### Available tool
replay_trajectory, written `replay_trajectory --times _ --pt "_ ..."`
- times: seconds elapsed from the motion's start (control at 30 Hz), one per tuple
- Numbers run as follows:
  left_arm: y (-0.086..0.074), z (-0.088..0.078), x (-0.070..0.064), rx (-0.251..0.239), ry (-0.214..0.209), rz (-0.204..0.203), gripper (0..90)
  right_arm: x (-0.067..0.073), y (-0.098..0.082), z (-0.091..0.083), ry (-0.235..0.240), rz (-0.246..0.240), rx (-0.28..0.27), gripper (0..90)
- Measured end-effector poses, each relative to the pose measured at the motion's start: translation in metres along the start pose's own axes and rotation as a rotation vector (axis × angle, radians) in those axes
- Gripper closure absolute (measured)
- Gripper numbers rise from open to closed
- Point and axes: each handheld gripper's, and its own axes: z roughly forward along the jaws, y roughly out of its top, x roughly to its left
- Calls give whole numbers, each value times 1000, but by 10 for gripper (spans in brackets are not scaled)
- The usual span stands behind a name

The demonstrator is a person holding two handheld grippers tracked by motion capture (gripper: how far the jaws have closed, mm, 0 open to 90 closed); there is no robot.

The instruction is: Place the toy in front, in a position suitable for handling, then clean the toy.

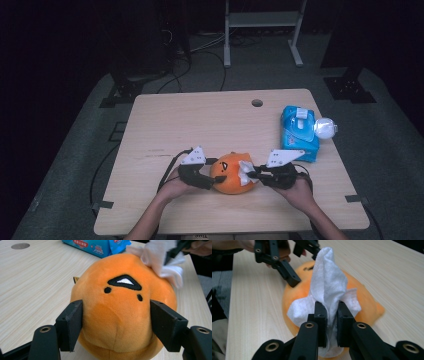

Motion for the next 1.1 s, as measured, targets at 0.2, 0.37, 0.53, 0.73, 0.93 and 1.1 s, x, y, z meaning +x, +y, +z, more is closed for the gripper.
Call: replay_trajectory --times 0.2,0.37,0.53,0.73,0.93,1.1 --pt "-1 1 1 0 0 -6 291 -2 -3 3 -1 21 -5 807" --pt "-1 2 0 -2 2 -15 290 0 -2 2 -8 28 -14 807" --pt "-2 2 1 -2 -1 -16 291 16 8 9 26 -31 -24 806" --pt "-3 -1 7 -12 -2 -71 304 1 4 7 2 -10 -22 805" --pt "2 4 10 -12 8 -91 312 2 -3 -1 -46 -13 -8 805" --pt "0 7 14 -20 26 -145 314 13 5 9 -8 -34 -22 802"
